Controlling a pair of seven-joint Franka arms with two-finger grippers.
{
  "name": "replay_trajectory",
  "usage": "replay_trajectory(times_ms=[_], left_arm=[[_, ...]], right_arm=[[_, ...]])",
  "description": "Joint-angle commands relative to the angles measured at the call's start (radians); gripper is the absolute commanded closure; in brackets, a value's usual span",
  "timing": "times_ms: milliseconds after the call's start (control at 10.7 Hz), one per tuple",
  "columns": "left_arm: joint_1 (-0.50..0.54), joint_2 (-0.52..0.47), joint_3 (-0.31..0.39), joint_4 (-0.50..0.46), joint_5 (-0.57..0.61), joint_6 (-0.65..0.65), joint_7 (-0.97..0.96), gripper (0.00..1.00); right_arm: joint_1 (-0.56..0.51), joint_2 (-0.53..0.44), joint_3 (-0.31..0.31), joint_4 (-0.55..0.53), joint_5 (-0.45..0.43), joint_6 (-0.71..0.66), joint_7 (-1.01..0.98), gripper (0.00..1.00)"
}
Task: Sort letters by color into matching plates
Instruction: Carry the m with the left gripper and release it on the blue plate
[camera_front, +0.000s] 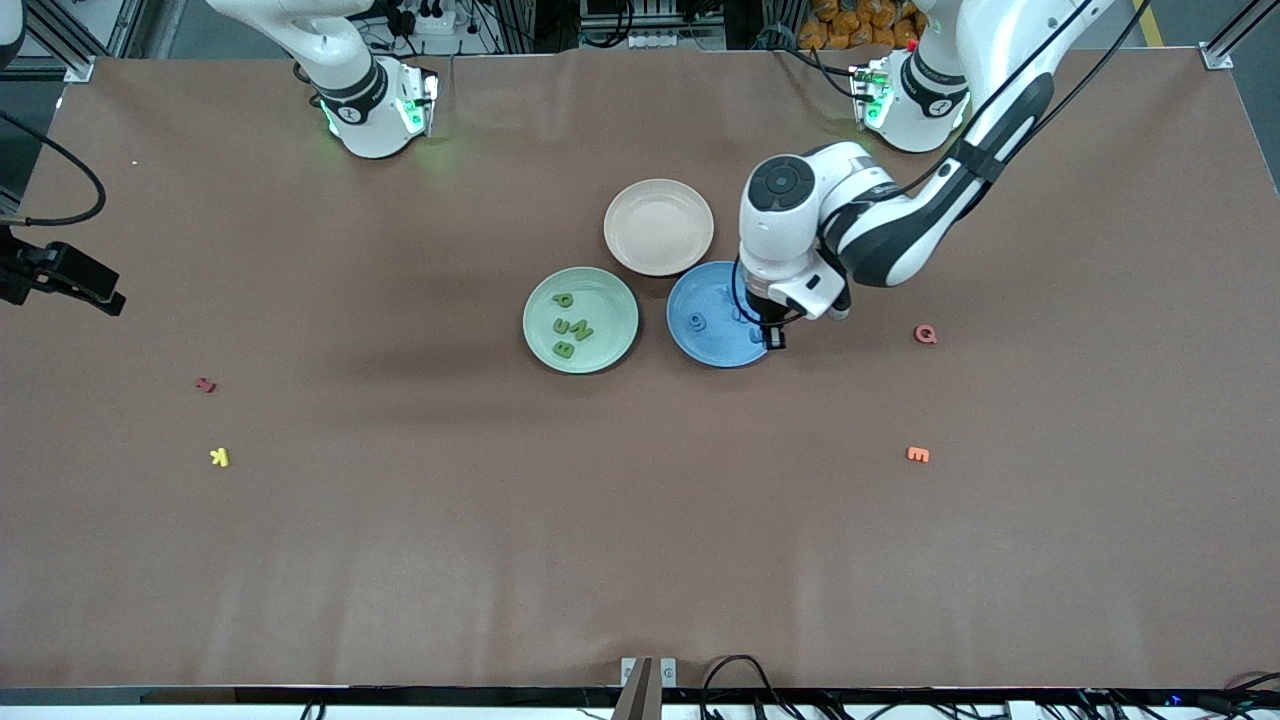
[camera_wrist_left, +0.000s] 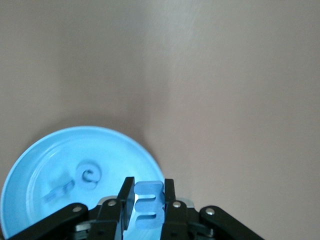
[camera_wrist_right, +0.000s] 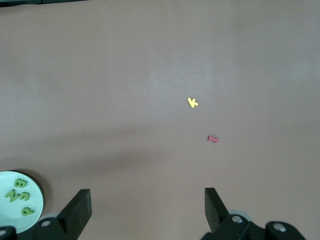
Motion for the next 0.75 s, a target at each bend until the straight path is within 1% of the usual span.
replay_trajectory(times_ms=[0, 93, 280, 373, 559, 653], left_arm=[[-0.070, 0.041, 0.008, 0.029, -0.017, -0.026, -0.054, 1.00], [-0.089, 0.045, 0.008, 0.030, -0.017, -0.026, -0.055, 1.00], [-0.136, 0.053, 0.008, 0.032, -0.017, -0.026, -0.055, 1.00], [-0.149, 0.053, 0.008, 0.035, -0.017, -0.026, -0.055, 0.98], [-0.158, 0.059, 0.008, 0.038, -0.017, -0.026, -0.055, 0.88], [-0.176, 0.059, 0.008, 0.038, -0.017, -0.026, -0.055, 0.60]], right_arm=[[-0.022, 0.007, 0.012, 0.015, -0.007, -0.015, -0.005, 0.00], [-0.022, 0.007, 0.010, 0.006, -0.006, -0.010, -0.007, 0.00], [-0.022, 0.002, 0.009, -0.059, -0.006, 0.009, -0.007, 0.00], [-0.022, -0.002, 0.009, -0.085, -0.008, 0.016, -0.007, 0.00], [-0.019, -0.027, 0.010, -0.141, -0.010, 0.043, -0.001, 0.00], [-0.017, -0.031, 0.012, -0.151, -0.010, 0.045, 0.001, 0.00]])
